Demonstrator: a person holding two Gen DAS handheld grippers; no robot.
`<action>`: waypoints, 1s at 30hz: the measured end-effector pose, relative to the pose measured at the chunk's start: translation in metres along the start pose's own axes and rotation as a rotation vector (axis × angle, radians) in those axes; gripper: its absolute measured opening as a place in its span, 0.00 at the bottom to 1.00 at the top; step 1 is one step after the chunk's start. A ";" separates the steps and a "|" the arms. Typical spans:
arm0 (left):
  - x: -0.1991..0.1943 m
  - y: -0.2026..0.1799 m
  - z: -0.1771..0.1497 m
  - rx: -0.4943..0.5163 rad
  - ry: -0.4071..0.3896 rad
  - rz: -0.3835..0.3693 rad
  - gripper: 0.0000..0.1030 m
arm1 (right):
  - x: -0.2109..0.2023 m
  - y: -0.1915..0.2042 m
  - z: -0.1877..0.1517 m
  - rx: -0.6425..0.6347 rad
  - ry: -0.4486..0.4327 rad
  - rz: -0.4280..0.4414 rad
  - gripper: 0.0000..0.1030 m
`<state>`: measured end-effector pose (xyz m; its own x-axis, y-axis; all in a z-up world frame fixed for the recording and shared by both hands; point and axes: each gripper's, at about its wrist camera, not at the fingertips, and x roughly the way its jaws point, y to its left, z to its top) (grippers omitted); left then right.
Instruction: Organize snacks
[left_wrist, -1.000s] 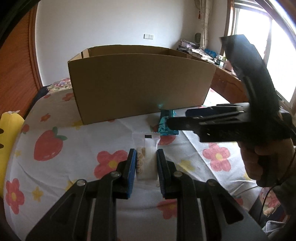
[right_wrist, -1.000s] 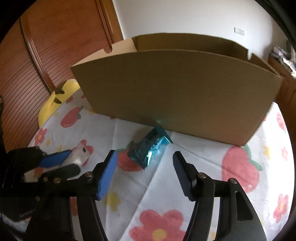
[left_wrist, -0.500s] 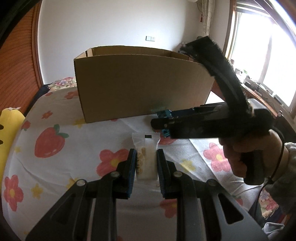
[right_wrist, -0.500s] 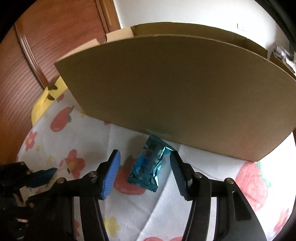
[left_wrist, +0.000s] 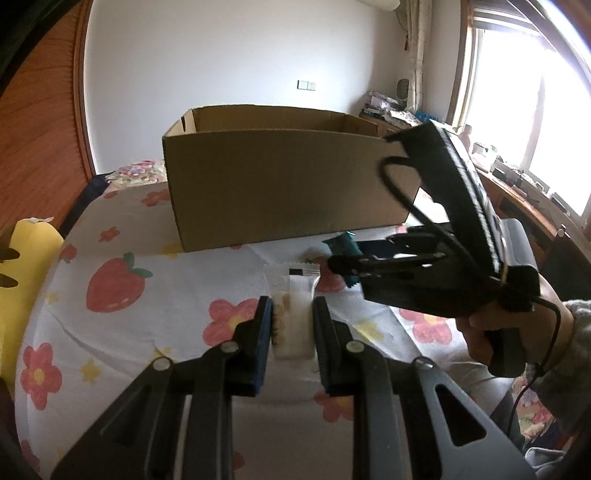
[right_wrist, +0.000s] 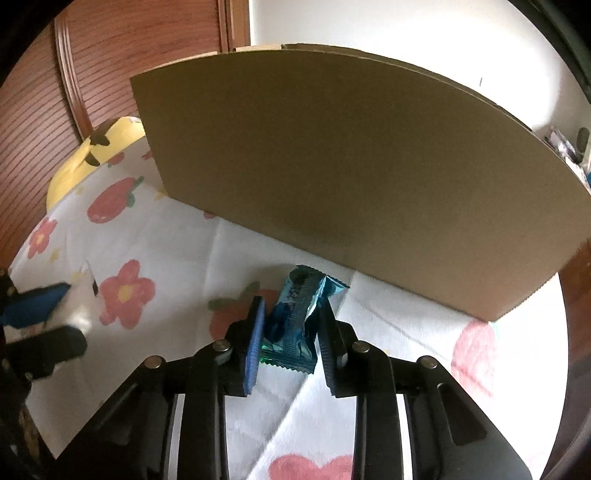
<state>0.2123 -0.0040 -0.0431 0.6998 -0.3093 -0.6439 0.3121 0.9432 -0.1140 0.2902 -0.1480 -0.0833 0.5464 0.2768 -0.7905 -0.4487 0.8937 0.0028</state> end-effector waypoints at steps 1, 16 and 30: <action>-0.002 -0.001 0.000 0.000 -0.004 0.003 0.20 | -0.005 -0.002 -0.003 0.007 -0.008 0.003 0.25; -0.037 -0.029 0.003 0.025 -0.064 0.008 0.20 | -0.089 -0.006 -0.034 0.062 -0.149 -0.003 0.25; -0.067 -0.044 0.011 0.034 -0.136 0.013 0.20 | -0.171 -0.019 -0.050 0.105 -0.300 -0.049 0.26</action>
<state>0.1591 -0.0260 0.0134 0.7838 -0.3126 -0.5366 0.3224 0.9433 -0.0787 0.1693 -0.2299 0.0213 0.7564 0.3105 -0.5757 -0.3501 0.9356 0.0446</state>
